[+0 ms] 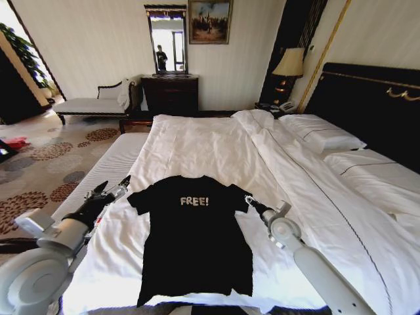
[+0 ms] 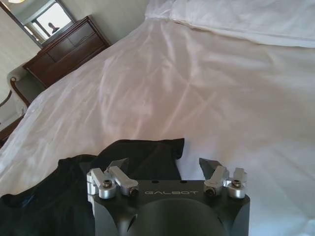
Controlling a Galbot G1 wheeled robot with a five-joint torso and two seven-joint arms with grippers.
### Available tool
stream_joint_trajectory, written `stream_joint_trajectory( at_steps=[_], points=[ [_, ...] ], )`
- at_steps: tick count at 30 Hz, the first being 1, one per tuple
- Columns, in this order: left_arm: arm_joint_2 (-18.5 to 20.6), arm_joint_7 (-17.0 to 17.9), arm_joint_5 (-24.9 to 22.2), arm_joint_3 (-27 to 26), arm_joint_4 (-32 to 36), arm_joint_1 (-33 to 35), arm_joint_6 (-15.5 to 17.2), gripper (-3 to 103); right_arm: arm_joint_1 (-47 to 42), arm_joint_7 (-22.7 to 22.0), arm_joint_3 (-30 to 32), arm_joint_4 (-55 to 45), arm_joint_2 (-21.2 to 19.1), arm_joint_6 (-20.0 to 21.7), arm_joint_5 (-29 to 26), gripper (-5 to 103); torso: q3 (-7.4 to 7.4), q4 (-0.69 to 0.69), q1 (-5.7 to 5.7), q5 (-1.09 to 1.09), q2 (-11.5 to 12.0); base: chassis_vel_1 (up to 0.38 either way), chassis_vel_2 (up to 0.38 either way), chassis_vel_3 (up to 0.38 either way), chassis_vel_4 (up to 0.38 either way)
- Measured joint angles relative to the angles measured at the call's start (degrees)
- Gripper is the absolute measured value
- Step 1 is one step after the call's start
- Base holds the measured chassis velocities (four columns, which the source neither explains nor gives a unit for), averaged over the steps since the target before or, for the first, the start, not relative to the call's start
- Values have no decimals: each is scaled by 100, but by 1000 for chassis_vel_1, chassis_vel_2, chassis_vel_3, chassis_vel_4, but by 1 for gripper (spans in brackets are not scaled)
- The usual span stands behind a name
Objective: Fold the clothes on the bed.
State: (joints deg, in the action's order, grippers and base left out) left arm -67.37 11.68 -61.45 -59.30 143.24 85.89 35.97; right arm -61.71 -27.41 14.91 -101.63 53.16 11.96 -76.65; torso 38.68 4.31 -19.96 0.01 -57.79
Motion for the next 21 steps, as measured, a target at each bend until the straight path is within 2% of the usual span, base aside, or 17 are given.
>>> stream_joint_trajectory(
  at_steps=[1,3,4,6,10,15,18,19,20,21],
  points=[
    [9,-1,0,-10,0,-4,0,100,36,2,-4,65,-3,0,8,81,0,0,0,0,0,0,0,0,0],
    [22,-1,0,-33,0,-6,0,100,116,46,-32,212,-2,0,11,91,0,0,0,0,0,0,0,0,0],
    [22,-1,0,-33,0,-6,0,100,116,46,-32,212,-2,0,11,91,0,0,0,0,0,0,0,0,0],
    [21,-1,3,-39,0,-3,0,100,204,146,-77,347,15,-22,10,99,0,0,0,-1,0,0,0,0,0],
    [7,-1,23,-40,0,2,-1,100,349,322,-166,557,90,-87,-50,100,0,-1,0,-1,0,0,0,0,0],
    [8,-2,39,-42,0,-1,-4,100,422,398,-241,662,153,-112,-78,100,0,-1,0,-1,0,0,0,0,0],
    [9,-19,133,-24,0,-13,-26,100,436,509,-284,651,174,-174,-104,91,0,0,0,-1,0,0,0,0,0],
    [9,-19,133,-24,0,-13,-26,100,436,509,-284,651,174,-174,-104,91,0,0,0,-1,0,0,0,0,0],
    [6,-20,149,-13,-1,-14,-29,100,445,519,-290,651,173,-186,-105,86,0,0,0,0,0,0,0,0,0],
    [0,-22,169,7,0,-15,-32,100,459,526,-296,653,173,-197,-105,86,0,0,0,-1,0,0,0,0,0]
  ],
)
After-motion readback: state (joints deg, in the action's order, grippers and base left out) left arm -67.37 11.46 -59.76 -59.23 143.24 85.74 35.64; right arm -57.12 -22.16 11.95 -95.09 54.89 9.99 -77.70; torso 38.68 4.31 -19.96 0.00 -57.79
